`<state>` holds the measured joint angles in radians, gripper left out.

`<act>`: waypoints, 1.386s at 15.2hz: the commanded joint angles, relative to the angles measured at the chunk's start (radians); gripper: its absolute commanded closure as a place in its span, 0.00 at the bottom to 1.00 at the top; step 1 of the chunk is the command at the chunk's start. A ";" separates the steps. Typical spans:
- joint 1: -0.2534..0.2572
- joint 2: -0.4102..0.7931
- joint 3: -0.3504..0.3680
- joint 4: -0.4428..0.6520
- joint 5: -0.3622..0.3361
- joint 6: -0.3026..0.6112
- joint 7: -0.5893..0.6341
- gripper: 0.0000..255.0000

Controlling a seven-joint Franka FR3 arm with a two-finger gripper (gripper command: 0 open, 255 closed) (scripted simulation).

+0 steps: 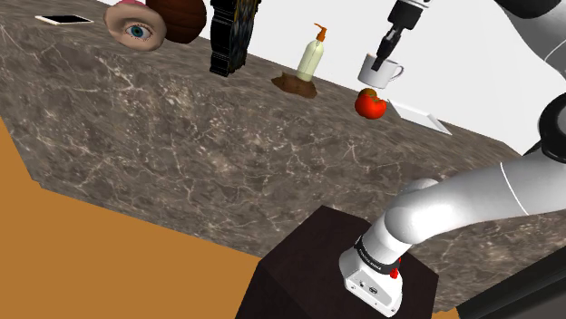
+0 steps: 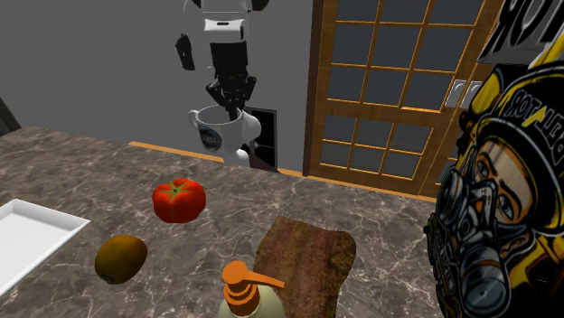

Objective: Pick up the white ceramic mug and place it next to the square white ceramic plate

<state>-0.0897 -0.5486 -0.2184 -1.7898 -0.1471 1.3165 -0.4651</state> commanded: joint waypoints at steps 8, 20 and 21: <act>-0.046 -0.108 -0.146 -0.032 -0.103 -0.043 -0.198 1.00; -0.073 -0.136 -0.383 0.064 -0.246 -0.085 -0.493 1.00; -0.071 -0.132 -0.406 0.079 -0.257 -0.086 -0.520 1.00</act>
<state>-0.1617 -0.6825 -0.5982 -1.7243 -0.3904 1.2309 -0.9537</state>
